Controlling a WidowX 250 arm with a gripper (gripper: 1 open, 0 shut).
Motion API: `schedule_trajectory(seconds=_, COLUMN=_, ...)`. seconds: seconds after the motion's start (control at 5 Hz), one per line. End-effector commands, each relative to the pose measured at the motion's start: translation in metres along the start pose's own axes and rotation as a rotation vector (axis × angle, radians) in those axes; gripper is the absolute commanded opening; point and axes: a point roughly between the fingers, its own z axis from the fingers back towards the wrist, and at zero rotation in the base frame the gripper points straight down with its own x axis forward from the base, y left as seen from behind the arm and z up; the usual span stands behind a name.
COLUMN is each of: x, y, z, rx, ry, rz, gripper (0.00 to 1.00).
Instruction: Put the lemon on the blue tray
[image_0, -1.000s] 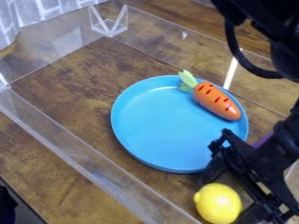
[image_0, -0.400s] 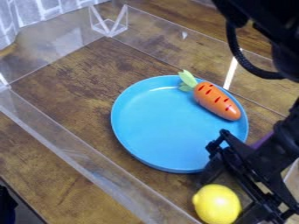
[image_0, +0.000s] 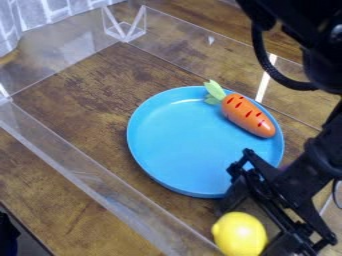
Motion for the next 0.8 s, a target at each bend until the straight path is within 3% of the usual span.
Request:
schedule_trajectory(seconds=0.0, x=0.0037, y=0.0163, z=0.0064, rx=-0.002, ry=-0.009, rz=0.022, gripper=0.0)
schedule_trajectory(seconds=0.2, x=0.0042, y=0.0222, z=0.0072, rx=0.002, ry=-0.002, rz=0.022, gripper=0.0)
schedule_trajectory(seconds=0.4, x=0.0039, y=0.0232, z=0.0027, rx=0.01, ry=-0.009, rz=0.016, gripper=1.0)
schedule_trajectory(seconds=0.6, x=0.0024, y=0.0236, z=-0.0002, rx=0.016, ry=-0.006, rz=0.013, gripper=1.0)
